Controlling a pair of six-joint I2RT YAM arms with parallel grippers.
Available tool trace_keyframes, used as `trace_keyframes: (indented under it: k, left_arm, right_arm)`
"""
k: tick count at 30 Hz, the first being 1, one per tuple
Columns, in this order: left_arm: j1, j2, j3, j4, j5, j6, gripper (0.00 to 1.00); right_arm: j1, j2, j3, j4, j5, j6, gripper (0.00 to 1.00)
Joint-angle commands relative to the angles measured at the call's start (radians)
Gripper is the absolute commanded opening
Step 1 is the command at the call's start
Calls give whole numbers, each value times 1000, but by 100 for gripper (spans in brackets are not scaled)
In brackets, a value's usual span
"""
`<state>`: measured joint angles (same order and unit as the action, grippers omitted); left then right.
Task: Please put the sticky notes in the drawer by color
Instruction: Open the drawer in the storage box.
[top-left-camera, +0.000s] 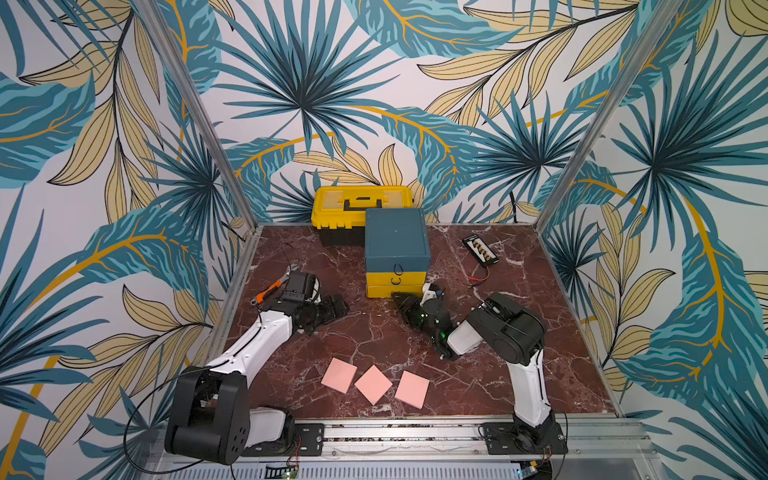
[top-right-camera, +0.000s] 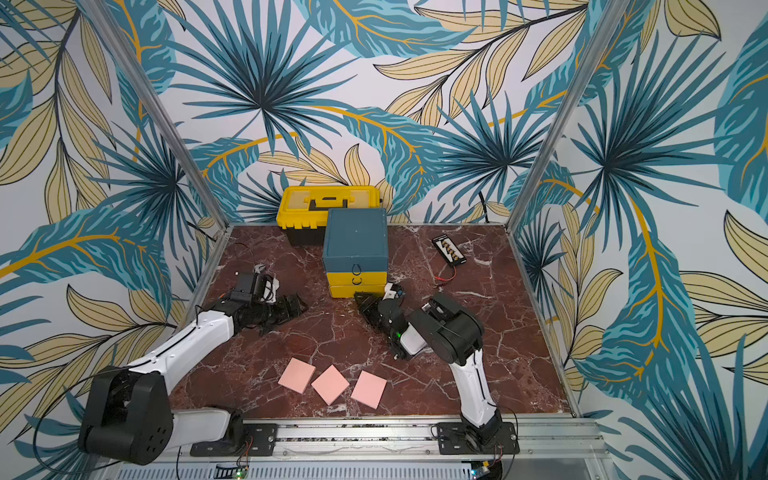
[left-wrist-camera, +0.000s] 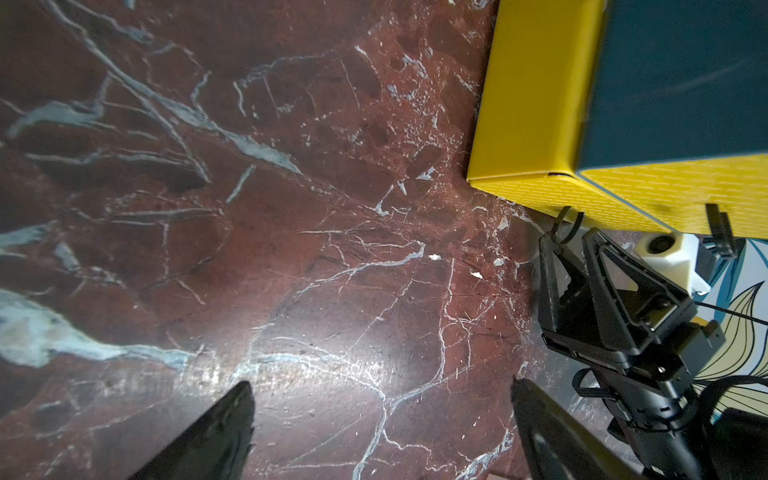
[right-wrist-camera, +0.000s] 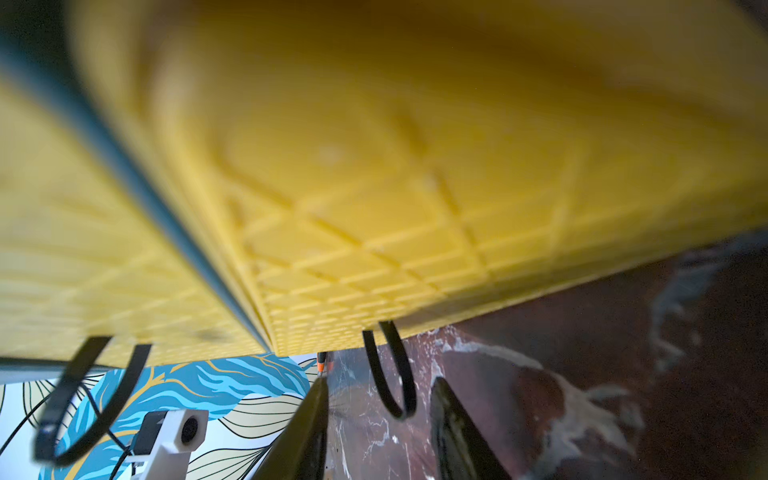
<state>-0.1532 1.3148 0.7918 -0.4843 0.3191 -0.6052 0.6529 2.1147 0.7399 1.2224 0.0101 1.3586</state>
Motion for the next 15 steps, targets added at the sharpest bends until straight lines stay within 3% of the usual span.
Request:
trace_keyframes:
  k: [1,8,15]
  left_arm:
    - [12,8,2,22,1,18,98]
    - [15,14,-2,27,5,19,98]
    - [17,15,0,29,8,21,98]
  right_arm:
    - [-2,21,15,0,-10,-4,42]
    - [-4,35,35,3,-6,-6,41]
    - [-5,62,71,18,-11,5,33]
